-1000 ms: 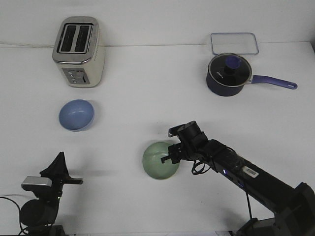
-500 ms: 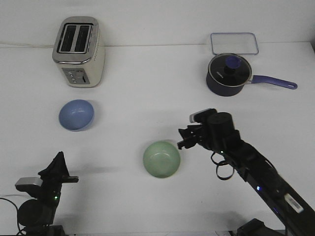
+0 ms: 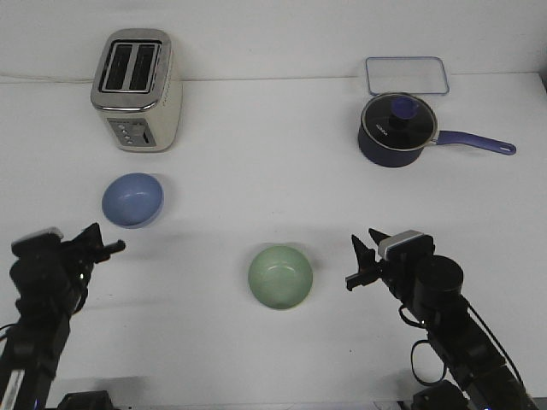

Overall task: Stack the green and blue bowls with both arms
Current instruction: 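Reach the left gripper to the light blue bowl and grasp its rim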

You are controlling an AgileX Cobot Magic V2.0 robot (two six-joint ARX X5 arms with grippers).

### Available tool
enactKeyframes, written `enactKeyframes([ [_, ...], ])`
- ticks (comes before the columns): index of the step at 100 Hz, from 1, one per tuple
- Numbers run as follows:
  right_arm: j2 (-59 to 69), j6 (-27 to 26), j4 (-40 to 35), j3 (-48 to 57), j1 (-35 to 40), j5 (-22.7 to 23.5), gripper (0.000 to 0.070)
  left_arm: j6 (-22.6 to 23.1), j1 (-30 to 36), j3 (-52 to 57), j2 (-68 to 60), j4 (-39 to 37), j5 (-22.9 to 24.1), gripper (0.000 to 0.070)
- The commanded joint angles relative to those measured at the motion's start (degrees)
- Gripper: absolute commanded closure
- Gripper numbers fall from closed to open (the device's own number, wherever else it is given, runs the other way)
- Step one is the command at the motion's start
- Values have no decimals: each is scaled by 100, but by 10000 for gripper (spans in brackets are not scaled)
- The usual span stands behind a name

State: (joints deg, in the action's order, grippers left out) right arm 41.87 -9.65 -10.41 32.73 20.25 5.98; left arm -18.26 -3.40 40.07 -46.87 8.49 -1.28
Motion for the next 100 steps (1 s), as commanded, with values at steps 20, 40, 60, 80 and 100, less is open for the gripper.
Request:
enactKeyframes([
  [20, -369, -103, -245, -247, 31, 2, 439, 179, -284, 1449, -2334, 232, -2, 211],
  [40, -367, -105, -225, -247, 31, 0, 439, 426, -391, 1943, -3333, 470, -13, 195],
  [60, -356, -103, -247, -247, 31, 0, 439, 686, -463, 2267, -4201, 697, -20, 195],
  [80, -356, -105, -249, -247, 31, 0, 439, 732, -463, 2494, -4806, 686, -22, 196],
  [100, -356, -107, -249, -247, 31, 0, 439, 831, -461, 2767, -5224, 881, -24, 236],
])
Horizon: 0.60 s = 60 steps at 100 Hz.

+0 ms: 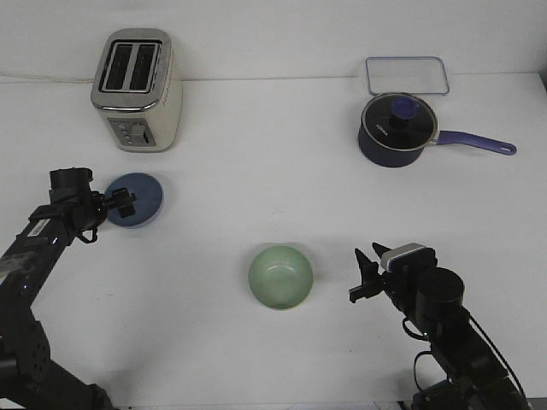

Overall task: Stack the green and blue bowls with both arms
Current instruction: 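Reach the left gripper to the light blue bowl and grasp its rim, then carry the blue bowl over the green bowl and lower it inside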

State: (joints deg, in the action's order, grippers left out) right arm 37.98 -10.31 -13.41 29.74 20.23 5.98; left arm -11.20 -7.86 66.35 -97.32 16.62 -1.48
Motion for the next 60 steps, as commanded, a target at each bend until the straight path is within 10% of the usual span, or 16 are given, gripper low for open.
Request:
enactKeyframes([
  [1, 33, -42, 50, 52, 33, 0, 439, 133, -15, 151, -192, 92, -4, 256],
  [13, 33, -44, 50, 52, 33, 0, 439, 271, -11, 170, -201, 168, -157, 695],
  [38, 33, -42, 52, 52, 33, 0, 439, 323, 15, 199, 345, 330, -767, 688],
  [60, 33, -57, 52, 52, 33, 4, 439, 374, 299, 208, 1305, 839, -2312, 688],
])
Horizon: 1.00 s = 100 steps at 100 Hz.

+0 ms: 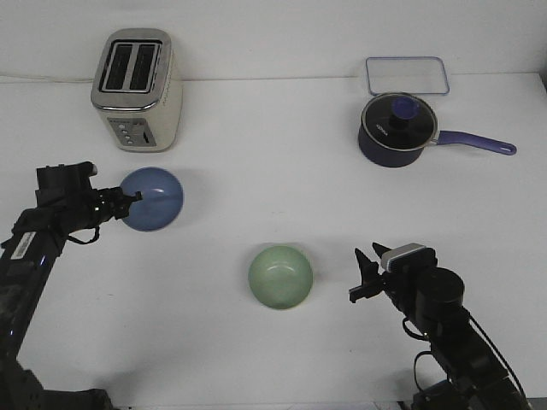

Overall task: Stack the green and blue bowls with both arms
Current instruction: 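Carry the blue bowl over the green bowl and lower it inside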

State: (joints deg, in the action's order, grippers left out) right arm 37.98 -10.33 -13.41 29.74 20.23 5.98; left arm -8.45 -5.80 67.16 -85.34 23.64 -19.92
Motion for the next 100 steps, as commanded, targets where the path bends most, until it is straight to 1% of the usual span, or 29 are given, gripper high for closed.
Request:
enactKeyframes([
  [1, 33, -57, 52, 52, 33, 4, 439, 116, 122, 127, 144, 173, -518, 688],
  [7, 33, -57, 52, 52, 33, 7, 439, 195, 358, 127, 350, 374, -682, 688],
  [15, 33, -57, 50, 52, 33, 7, 439, 337, 817, 127, 564, 649, -697, 688],
  [21, 33, -57, 50, 52, 33, 7, 440, 413, 1263, 125, 643, 708, -695, 688],
  [38, 33, -63, 44, 52, 33, 22, 439, 411, 2697, 125, 570, 601, -684, 688],
  [44, 33, -81, 44, 52, 33, 24, 439, 411, 3147, 125, 485, 566, -614, 688],
  [53, 31, -81, 44, 52, 33, 24, 439, 391, 3722, 125, 337, 487, -236, 688],
  [58, 33, -81, 44, 52, 33, 24, 439, 389, 3943, 125, 249, 389, -72, 688],
  [69, 33, -79, 48, 52, 33, 22, 439, 326, 4256, 125, 37, 116, -42, 688],
  [78, 33, -79, 48, 52, 33, 22, 440, 326, 4391, 125, -160, -35, 232, 688],
  [88, 33, -79, 46, 52, 33, 22, 439, 332, 4459, 125, -389, -173, 201, 681],
  [91, 33, -79, 46, 52, 33, 24, 439, 343, 4481, 125, -452, -210, 192, 666],
  [93, 33, -79, 44, 52, 33, 24, 439, 358, 4489, 125, -487, -238, 192, 639],
  [96, 33, -79, 44, 52, 33, 22, 439, 396, 4500, 125, -520, -271, 192, 580],
  [100, 33, -76, 46, 52, 33, 22, 440, 457, 4516, 125, -557, -326, 195, 475],
])
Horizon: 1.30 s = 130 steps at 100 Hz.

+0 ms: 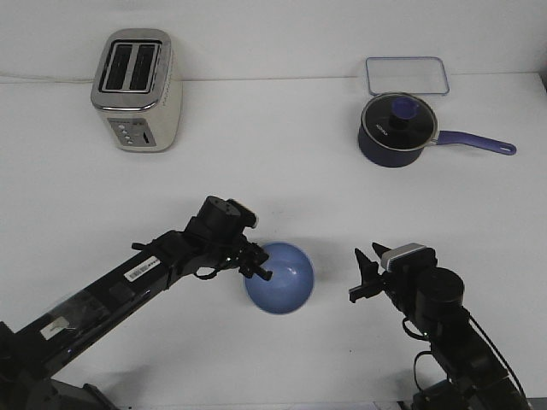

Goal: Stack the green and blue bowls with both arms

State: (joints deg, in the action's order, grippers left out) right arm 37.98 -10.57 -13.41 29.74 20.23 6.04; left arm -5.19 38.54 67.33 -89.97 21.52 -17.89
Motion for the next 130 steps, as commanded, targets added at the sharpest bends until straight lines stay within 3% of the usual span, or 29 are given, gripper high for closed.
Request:
enactKeyframes([
  [1, 33, -52, 46, 52, 33, 15, 439, 138, 83, 107, -101, -131, -9, 445],
  [8, 33, -52, 46, 52, 33, 15, 439, 129, 92, 109, -103, -254, -9, 269],
  [14, 33, -52, 46, 52, 33, 15, 440, 127, 87, 109, -35, -345, -7, 194],
  [23, 31, -52, 48, 52, 33, 13, 439, 129, -37, 149, 162, -378, 210, 189],
  [33, 31, -39, 52, 52, 33, -11, 439, 149, -221, 166, 562, -422, 765, 189],
  [53, 28, 42, 98, 52, 33, -181, 439, 535, -901, 166, 1666, -533, 1714, 194],
  [61, -2, 103, 190, 52, 31, -210, 440, 625, -1279, 162, 2050, -518, 1832, 215],
  [64, -28, 103, 223, 52, 31, -234, 441, 623, -1434, 160, 2177, -492, 1834, 260],
  [71, -136, 107, 315, 52, 33, -334, 476, 621, -1812, 142, 2448, -367, 1834, 495],
  [77, -289, 136, 306, 52, 33, -479, 587, 601, -2105, 55, 2671, -313, 1834, 700],
  [83, -487, 181, 256, 52, 33, -625, 700, 562, -2389, -151, 2935, -369, 1834, 688],
  [95, -1150, 227, -46, 33, 33, -962, 700, 610, -2896, -999, 3709, -870, 1832, 688],
  [118, -2437, 459, 144, -490, 33, -1440, 700, 625, -3464, -3766, 5799, -3239, 1834, 688],
  [130, -2568, 463, 136, -575, 33, -1596, 700, 575, -3639, -4476, 6367, -3565, 1836, 687],
])
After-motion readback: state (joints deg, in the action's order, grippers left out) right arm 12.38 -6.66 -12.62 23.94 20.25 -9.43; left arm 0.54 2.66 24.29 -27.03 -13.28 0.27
